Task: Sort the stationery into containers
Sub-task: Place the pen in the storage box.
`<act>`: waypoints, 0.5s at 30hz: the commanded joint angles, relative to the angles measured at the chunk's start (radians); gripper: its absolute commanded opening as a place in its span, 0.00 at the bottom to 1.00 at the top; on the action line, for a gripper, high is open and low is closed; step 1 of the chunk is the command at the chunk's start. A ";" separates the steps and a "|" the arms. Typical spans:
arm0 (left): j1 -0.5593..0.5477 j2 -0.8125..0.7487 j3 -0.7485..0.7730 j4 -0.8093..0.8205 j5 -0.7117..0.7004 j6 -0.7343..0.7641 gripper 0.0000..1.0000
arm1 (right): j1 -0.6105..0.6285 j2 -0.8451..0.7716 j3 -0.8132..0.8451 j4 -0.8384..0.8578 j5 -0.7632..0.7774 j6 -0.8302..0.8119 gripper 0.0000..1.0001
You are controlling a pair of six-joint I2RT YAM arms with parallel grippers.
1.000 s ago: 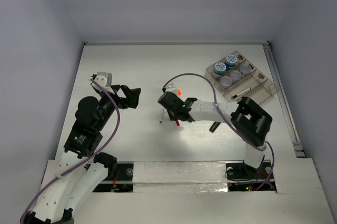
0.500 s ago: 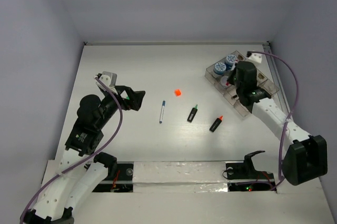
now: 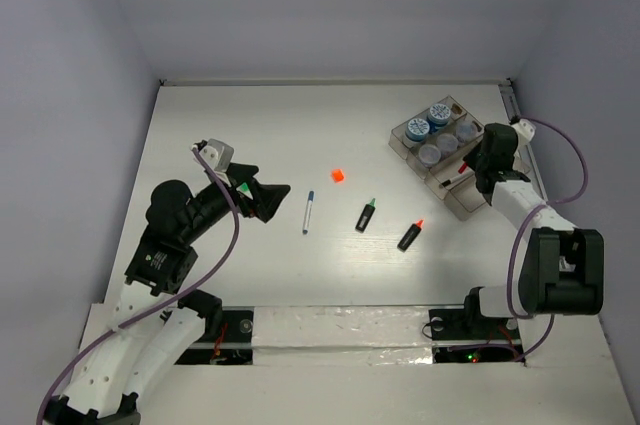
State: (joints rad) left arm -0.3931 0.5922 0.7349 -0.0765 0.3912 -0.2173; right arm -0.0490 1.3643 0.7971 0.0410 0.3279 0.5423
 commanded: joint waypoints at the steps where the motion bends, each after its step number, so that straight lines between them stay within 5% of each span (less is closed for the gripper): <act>1: -0.006 -0.006 -0.009 0.069 0.074 0.015 0.99 | -0.015 0.021 0.030 0.095 -0.038 0.022 0.00; 3: -0.006 -0.006 -0.009 0.070 0.075 0.016 0.99 | -0.015 0.033 0.037 0.092 -0.033 0.027 0.03; 9: -0.006 -0.005 -0.009 0.069 0.067 0.016 0.99 | -0.015 0.033 0.022 0.106 -0.036 0.028 0.51; 15: -0.006 -0.002 -0.008 0.067 0.057 0.015 0.99 | -0.015 -0.053 0.011 0.103 -0.171 0.002 0.67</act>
State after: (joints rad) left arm -0.3931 0.5922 0.7288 -0.0700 0.4374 -0.2138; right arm -0.0589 1.3834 0.7975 0.0849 0.2497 0.5610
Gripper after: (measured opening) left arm 0.990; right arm 0.656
